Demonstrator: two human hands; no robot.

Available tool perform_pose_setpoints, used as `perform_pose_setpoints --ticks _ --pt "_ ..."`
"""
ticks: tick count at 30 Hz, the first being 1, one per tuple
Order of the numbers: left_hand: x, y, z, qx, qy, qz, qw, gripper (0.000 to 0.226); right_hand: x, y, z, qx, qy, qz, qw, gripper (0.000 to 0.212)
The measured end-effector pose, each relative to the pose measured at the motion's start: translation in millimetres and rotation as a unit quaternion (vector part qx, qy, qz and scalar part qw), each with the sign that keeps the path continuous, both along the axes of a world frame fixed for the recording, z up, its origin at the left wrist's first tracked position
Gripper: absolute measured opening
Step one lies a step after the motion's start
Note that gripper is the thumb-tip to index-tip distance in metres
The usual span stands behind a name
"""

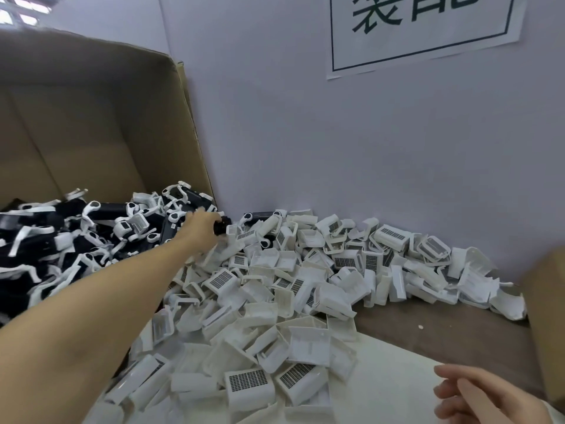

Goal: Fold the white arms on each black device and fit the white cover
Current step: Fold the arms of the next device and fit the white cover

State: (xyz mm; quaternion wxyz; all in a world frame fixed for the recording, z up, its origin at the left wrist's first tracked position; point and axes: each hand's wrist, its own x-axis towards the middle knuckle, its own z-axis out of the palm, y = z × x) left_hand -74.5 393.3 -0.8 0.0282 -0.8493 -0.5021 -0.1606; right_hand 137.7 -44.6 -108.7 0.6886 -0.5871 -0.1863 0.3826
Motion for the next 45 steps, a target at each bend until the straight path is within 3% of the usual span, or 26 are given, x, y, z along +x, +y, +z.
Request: perform_pose_setpoints --ticks 4,8,12,16,18,21,25,32,35,37,39,41,43,45 --pt "7.5 -23.1 34.7 0.062 -0.165 -0.008 0.984 0.041 -4.5 -2.7 2.3 0.01 0.019 -0.02 1.0 0.031" --pt "29.7 -77.4 76.0 0.062 -0.323 -0.041 0.943 0.039 -13.4 -2.8 2.6 -0.024 -0.095 -0.061 0.993 0.029" --pt "49.8 -160.3 81.5 -0.076 -0.461 -0.139 0.873 0.037 -21.9 -5.4 7.3 -0.023 -0.148 -0.079 0.986 0.029" --pt "66.1 -245.2 38.9 -0.223 -0.546 -0.145 0.795 0.033 -26.3 -8.4 10.2 0.011 -0.182 -0.07 0.981 0.028" --pt "77.1 -278.5 16.2 -0.296 -0.532 -0.143 0.781 0.028 -27.5 -9.5 9.1 0.037 -0.173 -0.06 0.982 0.039" --pt "94.9 -315.1 -5.3 -0.351 -0.473 -0.173 0.789 0.024 -24.8 -10.8 6.4 0.065 -0.125 -0.045 0.989 0.05" --pt "107.9 -338.7 -20.7 -0.382 -0.364 -0.243 0.814 0.045 -10.7 -8.3 -2.8 0.087 -0.055 -0.055 0.993 0.056" --pt "122.9 -319.7 -47.6 -0.291 -0.407 -0.231 0.834 0.025 1.8 -9.9 -7.4 0.099 -0.056 -0.023 0.993 0.061" --pt "130.2 -322.9 -53.2 -0.254 -0.422 -0.205 0.846 0.026 -1.4 -7.3 -11.0 0.079 -0.092 -0.071 0.99 0.066" --pt "136.3 -328.7 -59.0 -0.207 -0.402 -0.175 0.875 0.035 -4.2 -5.8 -11.4 0.063 -0.115 -0.12 0.984 0.065" --pt "139.9 -339.3 -58.3 -0.168 -0.422 -0.13 0.881 0.027 -6.7 -5.0 -10.5 0.062 -0.125 -0.17 0.976 0.056" --pt "144.3 -344.8 -59.4 -0.217 -0.451 -0.12 0.858 0.032 -8.6 -3.8 -9.9 0.073 -0.125 -0.205 0.968 0.046" --pt "146.1 -349.6 -61.3 -0.312 -0.391 -0.138 0.855 0.045 -10.9 -2.7 -8.7 0.075 -0.134 -0.222 0.963 0.044" --pt "148.1 -354.9 -61.4 -0.418 -0.338 -0.166 0.827 0.048 -12.9 -3.2 -8.2 0.079 -0.165 -0.224 0.957 0.042"
